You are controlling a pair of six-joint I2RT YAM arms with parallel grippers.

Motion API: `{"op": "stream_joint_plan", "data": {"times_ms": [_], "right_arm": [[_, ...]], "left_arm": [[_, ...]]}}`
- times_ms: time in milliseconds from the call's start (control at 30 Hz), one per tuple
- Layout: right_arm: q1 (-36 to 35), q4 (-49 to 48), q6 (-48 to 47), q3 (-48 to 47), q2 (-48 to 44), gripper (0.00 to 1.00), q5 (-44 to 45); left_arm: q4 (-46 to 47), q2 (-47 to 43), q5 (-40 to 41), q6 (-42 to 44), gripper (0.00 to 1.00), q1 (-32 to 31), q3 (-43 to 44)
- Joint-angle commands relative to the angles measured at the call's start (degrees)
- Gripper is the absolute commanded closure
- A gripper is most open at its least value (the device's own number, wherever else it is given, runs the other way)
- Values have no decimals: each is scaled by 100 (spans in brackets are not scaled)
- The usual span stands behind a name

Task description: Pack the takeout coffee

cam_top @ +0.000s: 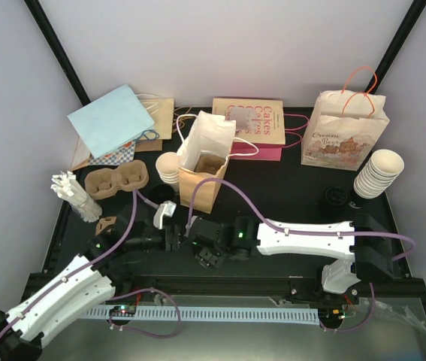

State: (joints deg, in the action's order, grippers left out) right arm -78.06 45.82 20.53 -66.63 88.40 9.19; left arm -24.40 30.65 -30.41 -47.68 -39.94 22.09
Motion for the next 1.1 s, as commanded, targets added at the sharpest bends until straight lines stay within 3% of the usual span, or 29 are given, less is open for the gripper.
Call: {"op": "stream_joint_plan", "data": {"times_ms": [0, 133, 267, 533, 1067], "right_arm": [[-472, 469, -428, 587, 619, 36, -1086], [-535, 457, -486, 632, 689, 36, -991], [-535, 445, -474, 634, 716, 36, -926], [-535, 478, -494, 617, 759, 36, -906], [-535, 558, -492, 563, 828, 36, -915]], "left_arm": [[-46, 73, 22, 201, 52, 245, 193], [237, 620, -461, 346, 56, 250, 116], [-17, 1048, -438, 550, 61, 243, 182], [-291, 588, -236, 605, 61, 258, -84], [-73, 882, -196, 232, 68, 245, -940]]}}
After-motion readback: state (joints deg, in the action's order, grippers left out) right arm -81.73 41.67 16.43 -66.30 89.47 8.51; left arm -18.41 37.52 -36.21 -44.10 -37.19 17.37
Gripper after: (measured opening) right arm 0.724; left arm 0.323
